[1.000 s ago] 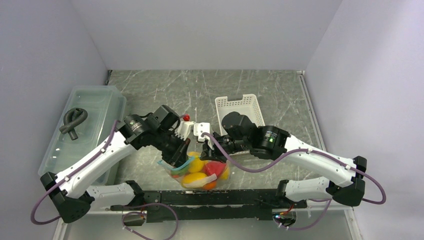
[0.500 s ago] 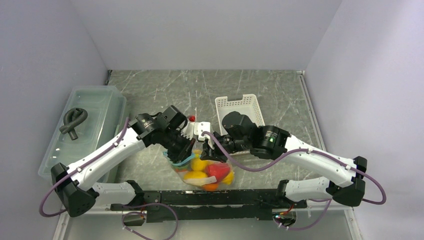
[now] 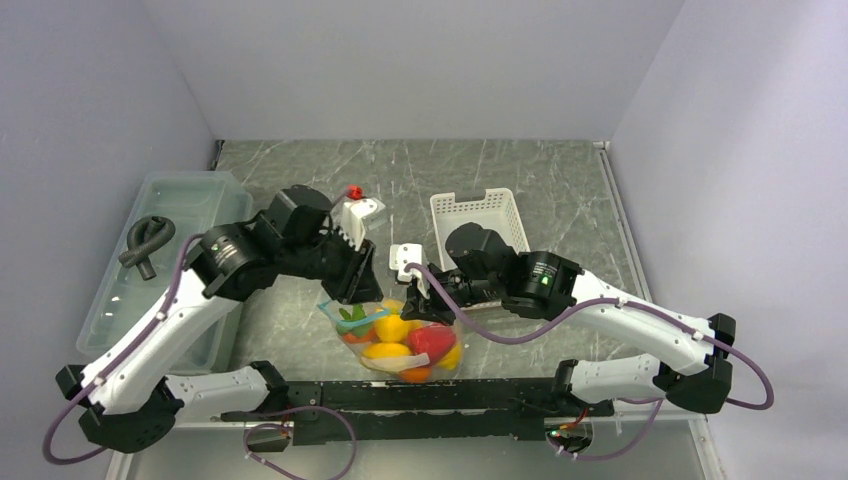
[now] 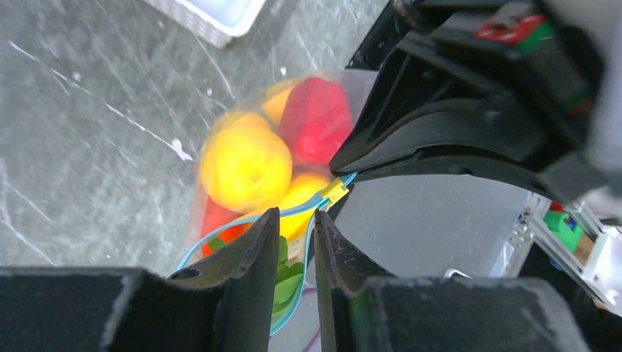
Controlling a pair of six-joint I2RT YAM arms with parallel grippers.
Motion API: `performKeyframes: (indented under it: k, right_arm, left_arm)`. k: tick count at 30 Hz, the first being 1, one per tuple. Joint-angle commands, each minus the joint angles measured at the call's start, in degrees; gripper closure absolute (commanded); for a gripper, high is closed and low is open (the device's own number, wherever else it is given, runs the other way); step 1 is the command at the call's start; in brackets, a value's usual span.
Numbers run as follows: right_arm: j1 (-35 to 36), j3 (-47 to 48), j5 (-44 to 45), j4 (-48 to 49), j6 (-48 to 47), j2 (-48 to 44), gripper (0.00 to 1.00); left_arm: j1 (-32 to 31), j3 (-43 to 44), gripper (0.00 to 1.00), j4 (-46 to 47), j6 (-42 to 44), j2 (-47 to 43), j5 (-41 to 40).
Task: Place the food in the zip-top bag and seal the zipper
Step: Zip the zipper food storage bag at the center of the board.
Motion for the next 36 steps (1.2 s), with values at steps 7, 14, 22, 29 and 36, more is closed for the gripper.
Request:
performKeyframes:
  k: [7,14,22,29,36]
  right_arm:
    - [0.01,1.65,-2.34,3.72,-0.67,-2.42,1.00]
    - [0.01,1.75,-5.23,3.44,-0.79,-2.72,1.00]
    - [0.00,2.43,-9.37,5.00,0.89,-2.86,1.00]
    - [0.01,3.74,-11.85,5.65,3.20,-1.91,1.00]
    - [0.00,5.53,-13.02,6.06,5.33,-0.76,1.00]
  left_arm:
    - [-0.15,6.14,0.62,3.88,5.04,-4.62,-1.64]
    - [-0.16,1.44,0.45,8.36,8.86,-7.64,10.52]
    - [-0.17,-5.44,0.26,14.76,11.60,-9.44,21.43]
    - [-0.15,-7.62,0.28,16.75,12.55,-8.27,23.69]
    - [-0.16,-9.53,0.38,16.94,13.42,-7.20,25.92]
